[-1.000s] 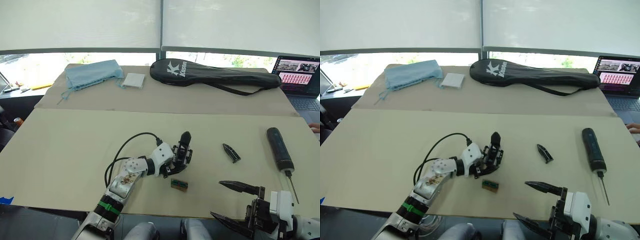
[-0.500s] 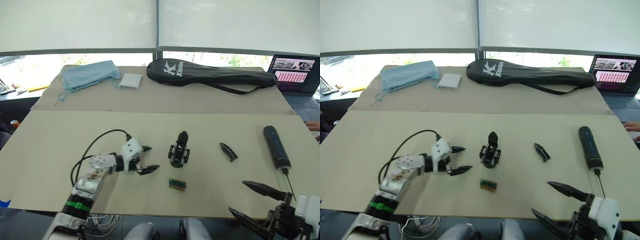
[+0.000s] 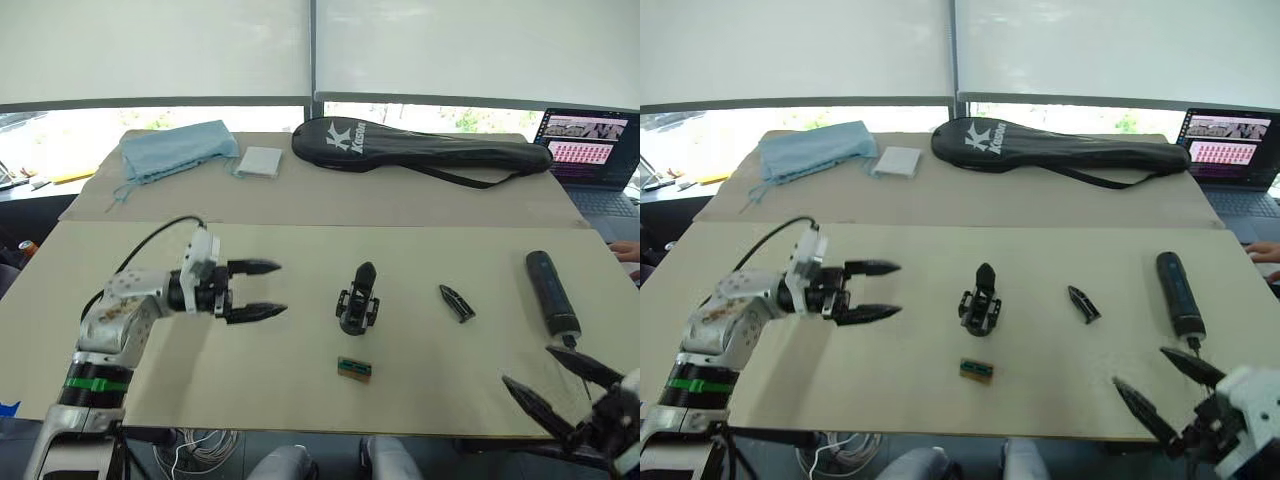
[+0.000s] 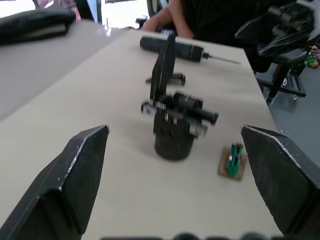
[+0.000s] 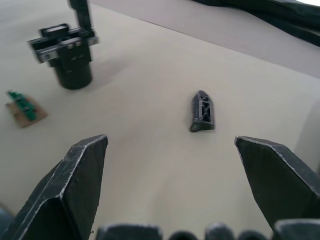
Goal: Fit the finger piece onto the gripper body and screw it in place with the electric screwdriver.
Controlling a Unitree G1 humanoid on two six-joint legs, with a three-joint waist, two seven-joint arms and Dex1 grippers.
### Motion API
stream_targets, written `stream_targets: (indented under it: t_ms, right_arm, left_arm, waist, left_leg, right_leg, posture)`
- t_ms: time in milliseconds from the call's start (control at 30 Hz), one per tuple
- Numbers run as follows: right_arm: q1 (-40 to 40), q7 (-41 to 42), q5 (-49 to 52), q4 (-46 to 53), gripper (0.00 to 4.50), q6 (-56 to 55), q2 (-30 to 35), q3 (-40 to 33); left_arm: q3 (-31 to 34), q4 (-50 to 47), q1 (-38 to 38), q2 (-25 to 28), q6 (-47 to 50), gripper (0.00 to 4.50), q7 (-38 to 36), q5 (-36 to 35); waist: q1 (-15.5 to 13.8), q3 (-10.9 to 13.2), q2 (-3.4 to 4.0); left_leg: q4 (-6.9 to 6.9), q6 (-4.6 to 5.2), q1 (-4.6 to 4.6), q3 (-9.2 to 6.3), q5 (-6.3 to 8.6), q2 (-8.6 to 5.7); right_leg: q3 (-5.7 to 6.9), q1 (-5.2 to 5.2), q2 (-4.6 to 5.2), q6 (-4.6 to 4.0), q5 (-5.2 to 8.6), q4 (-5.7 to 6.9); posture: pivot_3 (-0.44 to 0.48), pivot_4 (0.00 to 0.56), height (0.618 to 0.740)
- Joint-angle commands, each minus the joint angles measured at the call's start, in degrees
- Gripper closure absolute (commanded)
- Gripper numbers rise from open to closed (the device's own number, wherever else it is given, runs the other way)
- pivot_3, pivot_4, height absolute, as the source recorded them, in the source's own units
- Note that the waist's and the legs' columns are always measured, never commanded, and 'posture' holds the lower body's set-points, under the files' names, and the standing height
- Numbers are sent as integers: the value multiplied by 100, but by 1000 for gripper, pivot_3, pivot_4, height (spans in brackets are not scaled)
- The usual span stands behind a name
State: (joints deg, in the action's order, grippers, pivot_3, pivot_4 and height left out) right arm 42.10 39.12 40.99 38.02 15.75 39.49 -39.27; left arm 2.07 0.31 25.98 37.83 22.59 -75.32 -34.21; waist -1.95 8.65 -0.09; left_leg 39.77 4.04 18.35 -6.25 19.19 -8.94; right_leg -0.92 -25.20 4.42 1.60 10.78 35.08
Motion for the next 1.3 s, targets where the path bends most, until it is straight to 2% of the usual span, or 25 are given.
stream_targets:
  t_ms: [33,100,200,233,300,433,533,633,767,900,1100,1300]
  right_arm:
    - [-904,-1001,776,-41,0,2186,1477,-355]
    - [-1742,-1327,1484,-338,0,3241,2372,-202]
    - [-2641,-1386,2359,-734,0,4288,3101,160]
    - [-2896,-1247,2315,-880,0,4500,3433,445]
    - [-4167,-977,1748,-1632,0,4731,4027,1837]
    - [-6393,-396,734,-2552,0,5070,3864,3930]
    - [-7656,-173,6,-3063,0,5488,3454,4996]
    - [-8645,431,-538,-3552,0,5736,3004,5986]
    - [-9165,748,-1232,-4093,0,5586,2466,6677]
    - [-9372,1110,-1659,-4288,0,5641,2254,7060]
    - [-9452,1250,-2088,-4586,0,5649,1884,7129]
    - [-9293,1415,-2144,-4574,0,5912,1794,7055]
  left_arm:
    - [318,-324,497,-26,589,58,310,-549]
    - [338,-381,708,37,844,58,361,-683]
    - [299,-430,851,95,930,58,367,-668]
    - [290,-440,903,95,971,58,384,-687]
    - [186,-447,1008,84,898,58,332,-608]
    - [83,-452,1068,42,849,58,344,-543]
    - [17,-500,1071,48,938,58,361,-535]
    - [-35,-521,1226,63,939,58,357,-516]
    - [-34,-549,1291,13,962,58,408,-553]
    - [-34,-714,1228,-8,1011,58,463,-578]
    - [-24,-869,1135,0,1050,58,529,-598]
    - [-35,-944,1073,9,1044,58,538,-590]
  waist:
    - [32,1,-1]
    - [71,10,-11]
    - [52,11,-14]
    - [41,11,-14]
    - [34,12,-12]
    - [81,20,-30]
    - [110,21,-32]
    - [130,22,-31]
    - [123,21,-31]
    - [96,22,-31]
    - [125,21,-30]
    - [126,21,-30]
  left_leg:
    - [1,-1,5,4,-1,-1]
    - [10,-1,8,10,-2,-2]
    - [-2,-8,17,6,-10,24]
    - [-3,-8,20,5,-11,40]
    - [3,28,24,5,-31,52]
    - [27,33,96,16,-35,49]
    - [38,36,126,19,-37,52]
    - [52,37,158,20,-37,50]
    - [67,38,179,18,-38,52]
    - [97,38,196,14,-38,50]
    - [113,35,195,15,-40,42]
    - [113,30,193,15,-43,49]
  right_leg:
    - [0,-3,2,-3,-2,0]
    - [-1,-2,6,-5,-11,0]
    - [-2,-2,3,-17,-17,-18]
    - [5,-1,-4,-26,-11,-22]
    - [15,-8,-9,-43,-2,-13]
    - [20,-77,-4,-41,-20,-20]
    - [24,-105,-2,-45,-23,-15]
    - [27,-132,-2,-47,-25,-12]
    - [34,-149,-3,-52,-29,-7]
    - [44,-158,-2,-50,-34,2]
    - [44,-153,-3,-48,-53,2]
    - [44,-153,-6,-58,-59,4]
  posture:
    - [0,150,740]
    - [0,150,740]
    - [0,150,740]
    - [0,150,740]
    - [0,150,740]
    - [0,150,740]
    - [0,150,740]
    - [0,150,740]
    - [0,150,740]
    - [0,150,740]
    - [0,150,740]
    - [0,150,740]
